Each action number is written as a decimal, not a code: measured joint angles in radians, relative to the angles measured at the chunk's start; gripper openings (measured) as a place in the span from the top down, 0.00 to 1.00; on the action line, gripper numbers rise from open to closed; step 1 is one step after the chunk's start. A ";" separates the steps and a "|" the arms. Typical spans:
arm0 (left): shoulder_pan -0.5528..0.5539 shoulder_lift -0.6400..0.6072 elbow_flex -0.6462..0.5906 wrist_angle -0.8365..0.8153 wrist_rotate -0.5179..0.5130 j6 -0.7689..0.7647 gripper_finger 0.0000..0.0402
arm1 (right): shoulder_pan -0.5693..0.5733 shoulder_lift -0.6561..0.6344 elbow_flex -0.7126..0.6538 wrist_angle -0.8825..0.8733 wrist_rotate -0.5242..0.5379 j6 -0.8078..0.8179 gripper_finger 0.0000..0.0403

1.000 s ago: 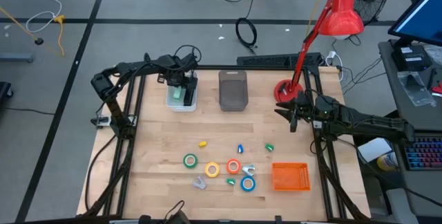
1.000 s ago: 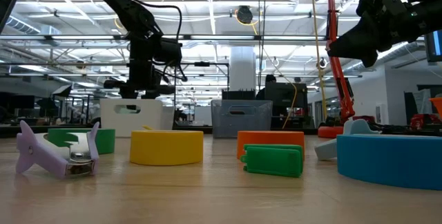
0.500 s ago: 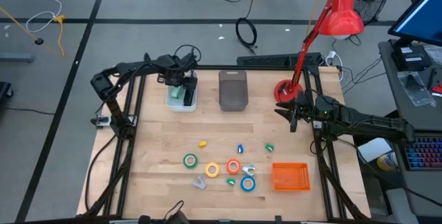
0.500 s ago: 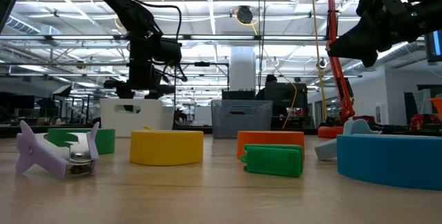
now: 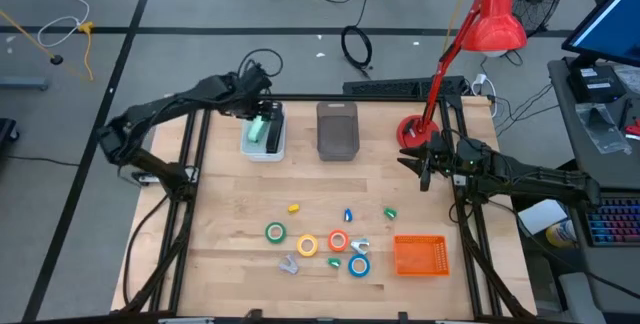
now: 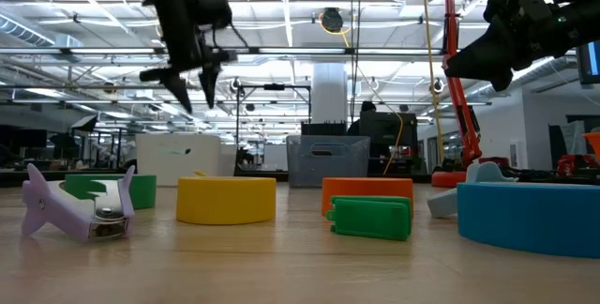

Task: Pick and place Stapler, Stapler remover, tape
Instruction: Put the green tape into the black bin

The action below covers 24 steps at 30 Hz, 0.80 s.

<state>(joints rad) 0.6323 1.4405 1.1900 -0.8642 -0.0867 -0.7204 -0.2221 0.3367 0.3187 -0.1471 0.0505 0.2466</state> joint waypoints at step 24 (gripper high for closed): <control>-0.661 -0.133 0.001 0.001 -0.045 -0.519 0.58 | 0.000 0.000 0.000 -0.001 0.000 0.000 0.68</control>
<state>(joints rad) -0.0285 1.3079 1.1912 -0.8637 -0.1314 -1.2395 -0.2220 0.3367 0.3191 -0.1476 0.0505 0.2464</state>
